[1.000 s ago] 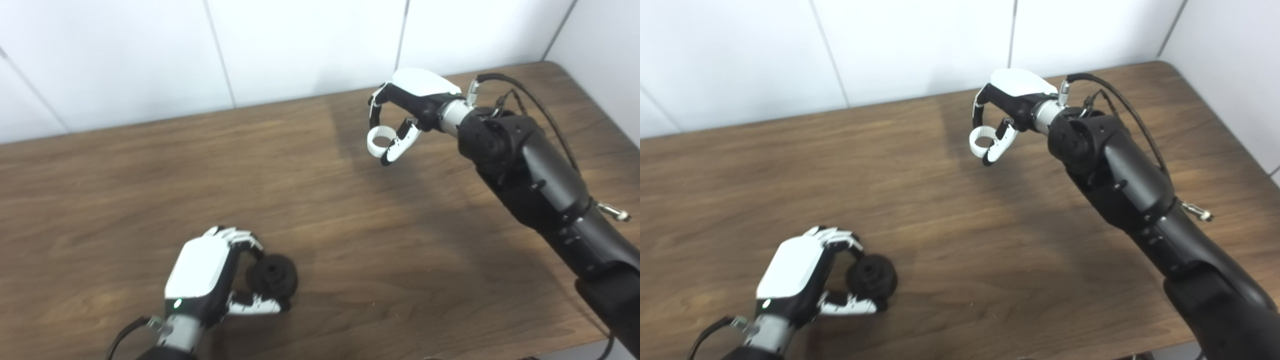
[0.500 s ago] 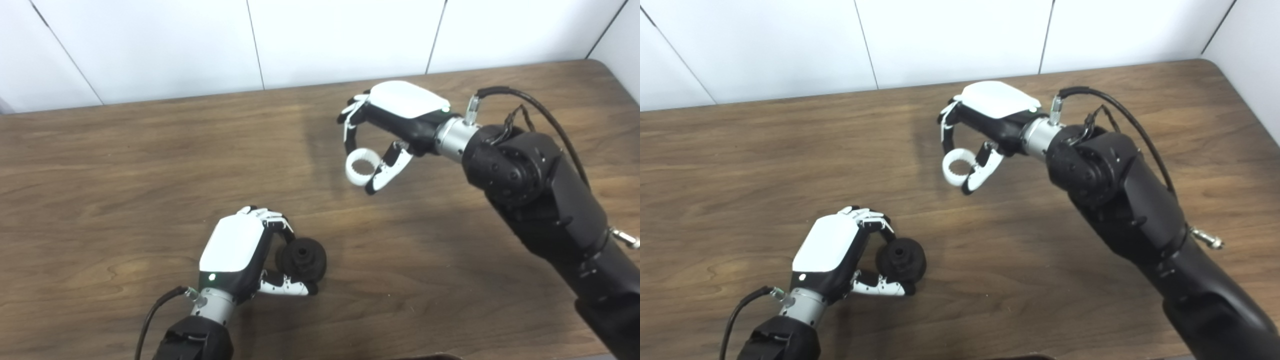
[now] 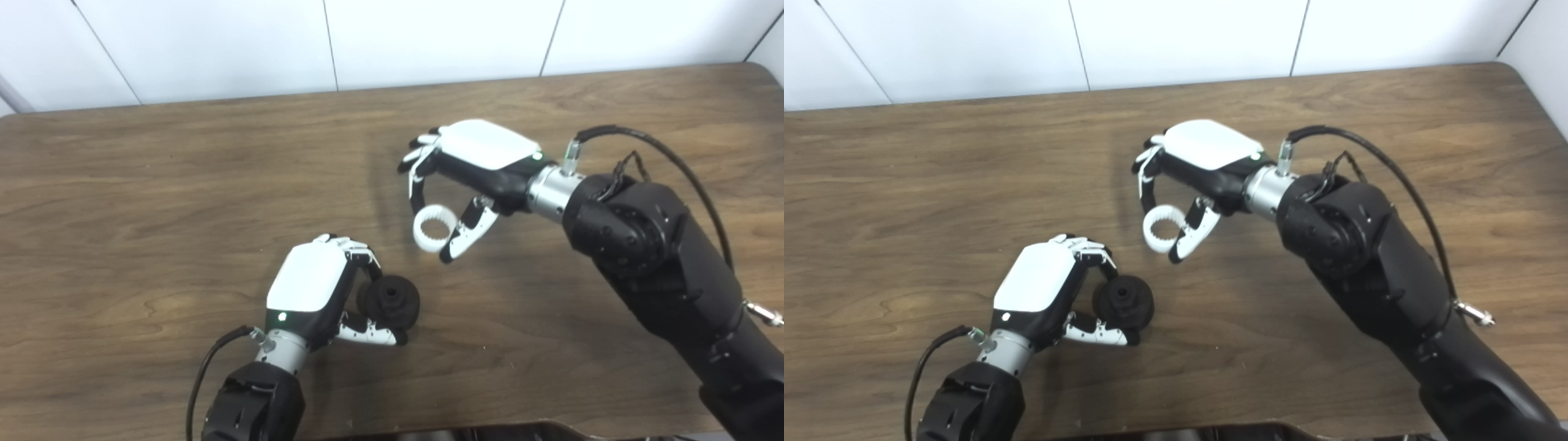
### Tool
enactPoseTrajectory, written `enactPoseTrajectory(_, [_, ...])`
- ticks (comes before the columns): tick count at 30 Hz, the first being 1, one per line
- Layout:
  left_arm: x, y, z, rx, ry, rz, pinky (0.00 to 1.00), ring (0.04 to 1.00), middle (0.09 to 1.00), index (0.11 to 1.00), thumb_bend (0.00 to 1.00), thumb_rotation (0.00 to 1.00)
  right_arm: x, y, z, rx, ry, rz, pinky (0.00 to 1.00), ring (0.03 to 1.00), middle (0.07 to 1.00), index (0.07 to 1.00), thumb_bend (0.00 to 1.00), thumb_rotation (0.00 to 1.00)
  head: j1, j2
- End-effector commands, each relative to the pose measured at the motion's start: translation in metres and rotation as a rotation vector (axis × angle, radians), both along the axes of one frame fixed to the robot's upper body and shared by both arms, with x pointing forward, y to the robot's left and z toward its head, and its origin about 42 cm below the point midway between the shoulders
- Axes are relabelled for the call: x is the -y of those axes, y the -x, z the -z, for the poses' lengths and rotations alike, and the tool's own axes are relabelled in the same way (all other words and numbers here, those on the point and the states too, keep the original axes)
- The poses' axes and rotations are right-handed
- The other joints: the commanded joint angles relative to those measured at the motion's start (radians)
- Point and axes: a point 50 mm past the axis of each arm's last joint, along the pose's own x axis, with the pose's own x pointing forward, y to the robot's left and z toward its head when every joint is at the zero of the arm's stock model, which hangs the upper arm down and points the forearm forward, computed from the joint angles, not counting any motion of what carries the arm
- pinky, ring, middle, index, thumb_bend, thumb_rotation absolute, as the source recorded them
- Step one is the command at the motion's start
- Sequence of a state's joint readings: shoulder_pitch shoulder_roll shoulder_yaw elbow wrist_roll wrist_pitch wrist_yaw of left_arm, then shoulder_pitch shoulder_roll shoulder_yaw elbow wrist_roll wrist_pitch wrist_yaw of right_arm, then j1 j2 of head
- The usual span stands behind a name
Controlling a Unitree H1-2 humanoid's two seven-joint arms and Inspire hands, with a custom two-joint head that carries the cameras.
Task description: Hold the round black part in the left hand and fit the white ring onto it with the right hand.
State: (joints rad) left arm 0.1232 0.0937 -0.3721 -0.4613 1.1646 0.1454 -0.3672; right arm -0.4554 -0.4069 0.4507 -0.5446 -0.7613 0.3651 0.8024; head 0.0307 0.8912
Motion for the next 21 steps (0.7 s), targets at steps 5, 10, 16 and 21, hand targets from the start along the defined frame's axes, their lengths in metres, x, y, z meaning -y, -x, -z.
enactPoseTrajectory(5, [0.007,-0.004,-0.005,0.02,0.013,0.001,0.92,0.839,0.766,0.486,0.52,0.05,-0.013,0.011,-0.007,0.052,-0.004,-0.065,0.99,0.943,0.846,0.484,0.52,0.14,0.009,0.004])
enactPoseTrajectory(10, [0.008,-0.004,-0.006,0.021,0.012,0.0,0.91,0.837,0.765,0.486,0.52,0.05,-0.018,0.016,0.001,0.037,-0.006,-0.088,0.98,0.938,0.845,0.483,0.52,0.14,0.011,0.008])
enactPoseTrajectory(16, [0.01,-0.006,-0.007,0.023,0.019,-0.003,0.91,0.836,0.764,0.486,0.52,0.05,-0.022,0.019,0.005,0.037,-0.004,-0.11,0.98,0.942,0.848,0.483,0.52,0.14,0.013,0.013])
enactPoseTrajectory(21, [0.011,-0.006,-0.007,0.028,0.019,-0.003,0.91,0.833,0.761,0.486,0.52,0.05,-0.023,0.02,0.005,0.029,-0.003,-0.109,0.99,0.948,0.854,0.483,0.52,0.14,0.016,0.016])
